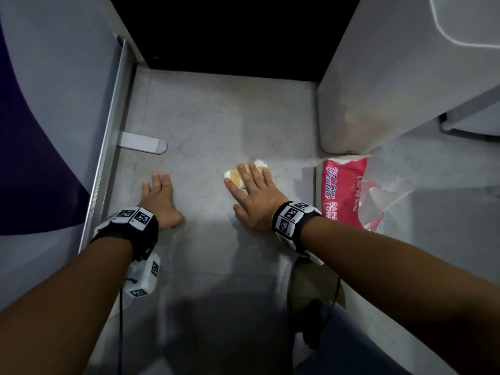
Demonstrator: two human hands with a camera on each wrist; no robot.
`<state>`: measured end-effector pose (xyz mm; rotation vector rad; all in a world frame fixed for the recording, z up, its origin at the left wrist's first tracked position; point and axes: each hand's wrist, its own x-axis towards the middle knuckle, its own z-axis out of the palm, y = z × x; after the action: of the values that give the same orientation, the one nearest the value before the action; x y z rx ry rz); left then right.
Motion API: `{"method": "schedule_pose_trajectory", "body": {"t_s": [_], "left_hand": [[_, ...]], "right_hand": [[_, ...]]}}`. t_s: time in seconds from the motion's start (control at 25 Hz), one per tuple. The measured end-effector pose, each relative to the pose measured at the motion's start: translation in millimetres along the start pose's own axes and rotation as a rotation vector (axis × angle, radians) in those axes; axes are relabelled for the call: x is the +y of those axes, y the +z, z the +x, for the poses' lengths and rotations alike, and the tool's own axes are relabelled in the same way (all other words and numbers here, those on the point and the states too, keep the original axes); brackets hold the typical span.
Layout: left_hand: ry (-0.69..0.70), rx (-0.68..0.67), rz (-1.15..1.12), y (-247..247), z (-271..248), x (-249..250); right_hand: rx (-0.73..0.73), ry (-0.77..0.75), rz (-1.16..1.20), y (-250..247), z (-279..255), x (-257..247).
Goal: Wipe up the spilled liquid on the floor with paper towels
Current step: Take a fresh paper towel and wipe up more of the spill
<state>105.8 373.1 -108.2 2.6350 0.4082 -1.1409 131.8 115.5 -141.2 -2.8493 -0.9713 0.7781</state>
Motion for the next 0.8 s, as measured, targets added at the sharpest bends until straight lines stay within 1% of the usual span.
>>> {"method": "schedule_pose_trajectory", "body": {"t_s": [0.44,0.68,0.8], "left_hand": [[-0.011,0.012,-0.021,1,0,0],[-0.011,0.011,-0.029,-1,0,0],[-0.013,0.003,-0.045,-3,-2,0]], "right_hand": [[-0.049,0.014,0.058,5,-18,-13],[-0.158,-0.013,-0.024,-12,-21,-16],[-0.134,-0.062,-0.077,-14,-27,-23]]}}
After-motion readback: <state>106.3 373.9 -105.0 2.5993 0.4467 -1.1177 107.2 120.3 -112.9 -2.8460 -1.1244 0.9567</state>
